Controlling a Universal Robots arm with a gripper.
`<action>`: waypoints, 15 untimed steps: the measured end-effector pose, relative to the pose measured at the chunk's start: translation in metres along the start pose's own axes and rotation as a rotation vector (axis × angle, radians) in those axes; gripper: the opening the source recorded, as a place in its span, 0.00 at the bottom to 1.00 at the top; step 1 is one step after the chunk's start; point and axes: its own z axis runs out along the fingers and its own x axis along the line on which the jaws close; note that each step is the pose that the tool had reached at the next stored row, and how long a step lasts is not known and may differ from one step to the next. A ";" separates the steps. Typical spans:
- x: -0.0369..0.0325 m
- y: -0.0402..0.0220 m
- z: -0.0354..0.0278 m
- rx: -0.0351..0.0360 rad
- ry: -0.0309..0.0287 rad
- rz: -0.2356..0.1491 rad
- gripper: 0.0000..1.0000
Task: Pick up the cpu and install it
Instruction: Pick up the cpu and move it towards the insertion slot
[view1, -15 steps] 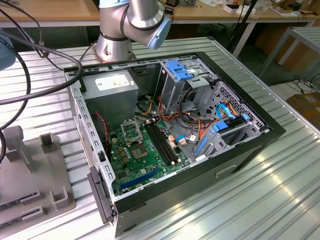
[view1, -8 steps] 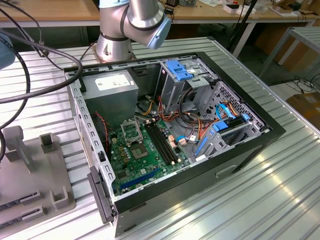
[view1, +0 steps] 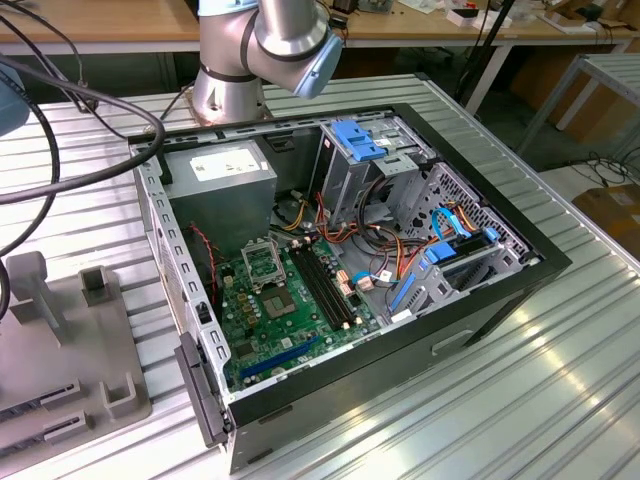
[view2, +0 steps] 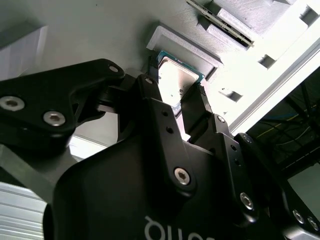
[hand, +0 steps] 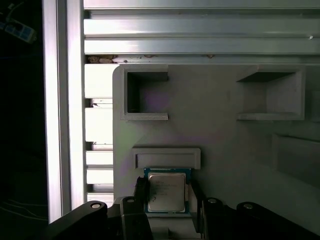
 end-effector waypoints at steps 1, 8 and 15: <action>0.0000 0.0000 -0.0001 0.0000 0.0000 0.000 0.44; 0.0001 0.0000 -0.0030 0.0001 0.0001 0.000 0.44; 0.0003 0.0000 -0.0091 0.0000 0.0000 0.000 0.44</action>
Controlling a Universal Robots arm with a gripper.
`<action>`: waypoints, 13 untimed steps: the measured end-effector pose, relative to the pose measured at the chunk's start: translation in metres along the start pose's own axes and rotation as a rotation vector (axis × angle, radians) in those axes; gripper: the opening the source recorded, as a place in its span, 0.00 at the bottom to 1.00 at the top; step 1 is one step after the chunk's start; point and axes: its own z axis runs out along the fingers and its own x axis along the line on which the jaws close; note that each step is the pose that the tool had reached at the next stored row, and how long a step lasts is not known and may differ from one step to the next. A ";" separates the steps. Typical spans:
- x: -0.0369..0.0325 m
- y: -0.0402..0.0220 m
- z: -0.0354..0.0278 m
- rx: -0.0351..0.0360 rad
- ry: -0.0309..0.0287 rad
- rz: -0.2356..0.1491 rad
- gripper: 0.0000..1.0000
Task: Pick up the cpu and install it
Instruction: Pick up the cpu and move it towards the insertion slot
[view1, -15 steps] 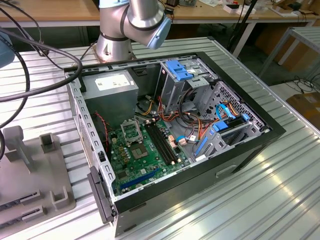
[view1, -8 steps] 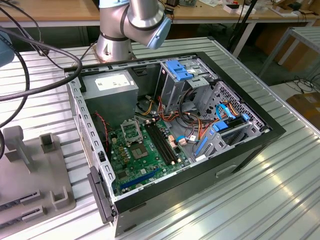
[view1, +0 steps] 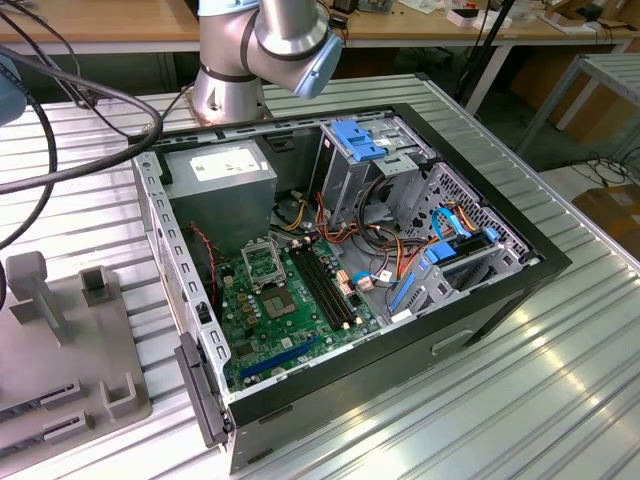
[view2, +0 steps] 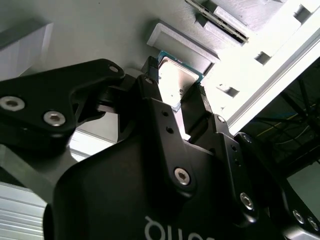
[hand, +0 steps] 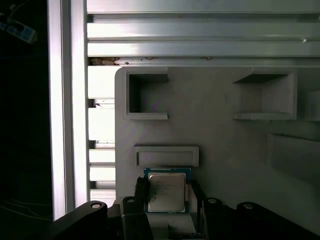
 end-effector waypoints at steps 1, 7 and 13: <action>0.0001 0.0000 -0.0014 0.0001 0.0001 0.000 0.44; 0.0001 0.0000 -0.0054 -0.0001 -0.0002 0.000 0.44; 0.0002 0.0000 -0.0056 0.0000 0.0000 -0.001 0.44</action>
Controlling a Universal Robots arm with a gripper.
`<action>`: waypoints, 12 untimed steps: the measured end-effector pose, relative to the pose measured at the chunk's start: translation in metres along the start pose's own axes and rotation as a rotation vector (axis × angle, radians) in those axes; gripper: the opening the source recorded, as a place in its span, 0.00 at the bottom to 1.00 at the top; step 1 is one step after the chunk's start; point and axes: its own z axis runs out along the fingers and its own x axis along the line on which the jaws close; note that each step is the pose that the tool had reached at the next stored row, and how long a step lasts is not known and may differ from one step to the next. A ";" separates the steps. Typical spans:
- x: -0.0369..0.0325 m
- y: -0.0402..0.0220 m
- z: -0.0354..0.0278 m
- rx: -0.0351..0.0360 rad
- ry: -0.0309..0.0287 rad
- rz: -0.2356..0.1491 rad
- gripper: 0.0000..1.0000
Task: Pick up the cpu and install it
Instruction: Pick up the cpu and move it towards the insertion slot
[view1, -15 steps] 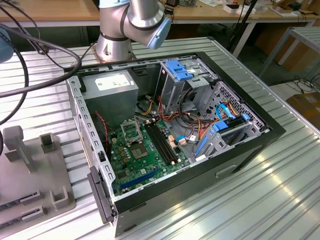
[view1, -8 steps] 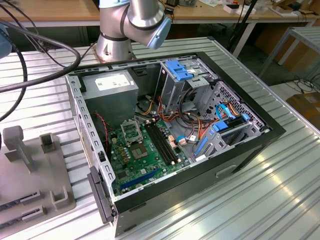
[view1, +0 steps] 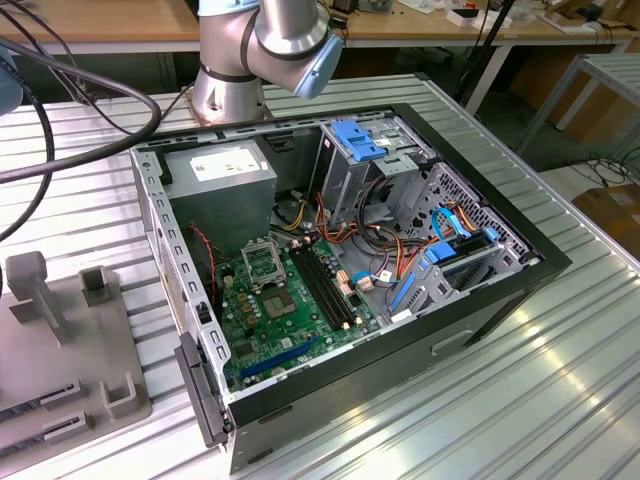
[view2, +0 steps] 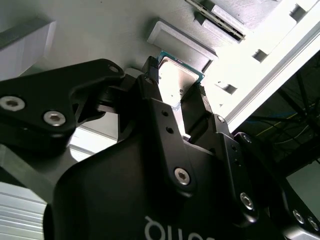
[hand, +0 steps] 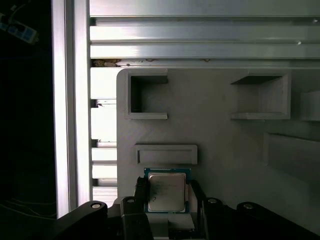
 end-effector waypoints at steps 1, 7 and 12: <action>0.0000 0.0000 0.0000 0.0000 0.0001 -0.002 0.44; 0.0000 0.0000 -0.0001 0.0004 0.0001 -0.012 0.44; 0.0000 0.0000 -0.0015 0.0005 0.0002 -0.013 0.44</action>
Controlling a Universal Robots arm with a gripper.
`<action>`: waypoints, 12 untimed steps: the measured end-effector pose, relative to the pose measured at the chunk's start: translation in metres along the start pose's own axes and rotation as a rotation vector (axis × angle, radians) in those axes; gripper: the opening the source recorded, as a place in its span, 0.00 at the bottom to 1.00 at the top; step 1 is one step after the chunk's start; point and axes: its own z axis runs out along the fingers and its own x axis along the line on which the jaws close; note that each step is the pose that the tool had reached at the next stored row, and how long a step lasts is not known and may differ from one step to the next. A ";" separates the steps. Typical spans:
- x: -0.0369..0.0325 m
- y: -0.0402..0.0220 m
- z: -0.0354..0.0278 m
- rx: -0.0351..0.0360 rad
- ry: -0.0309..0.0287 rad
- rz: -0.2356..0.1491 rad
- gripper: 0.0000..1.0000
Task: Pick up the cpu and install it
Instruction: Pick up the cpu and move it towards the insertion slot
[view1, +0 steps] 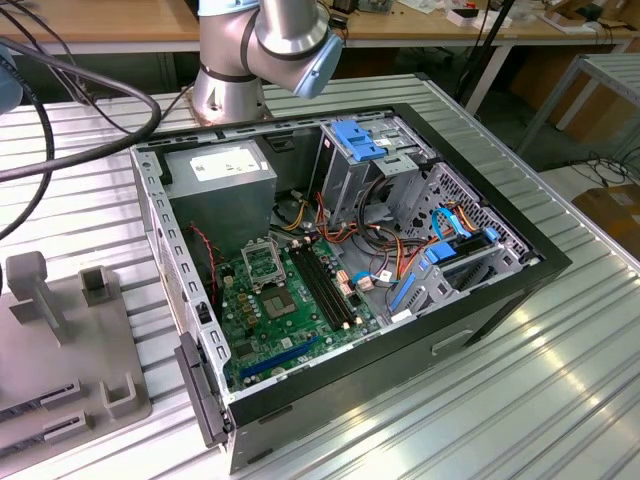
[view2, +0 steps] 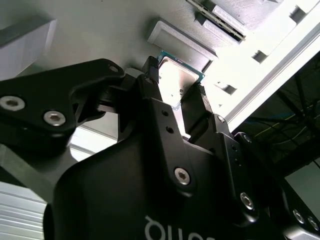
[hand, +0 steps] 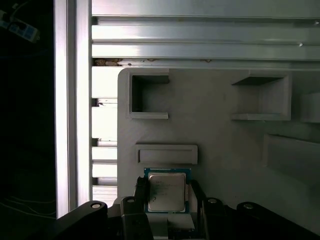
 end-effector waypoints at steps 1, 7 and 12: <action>0.0000 0.0000 -0.0010 -0.0001 -0.0001 0.000 0.44; 0.0003 0.0000 -0.0091 -0.0001 -0.0001 0.000 0.44; 0.0005 0.0000 -0.0155 -0.0002 -0.0002 0.000 0.44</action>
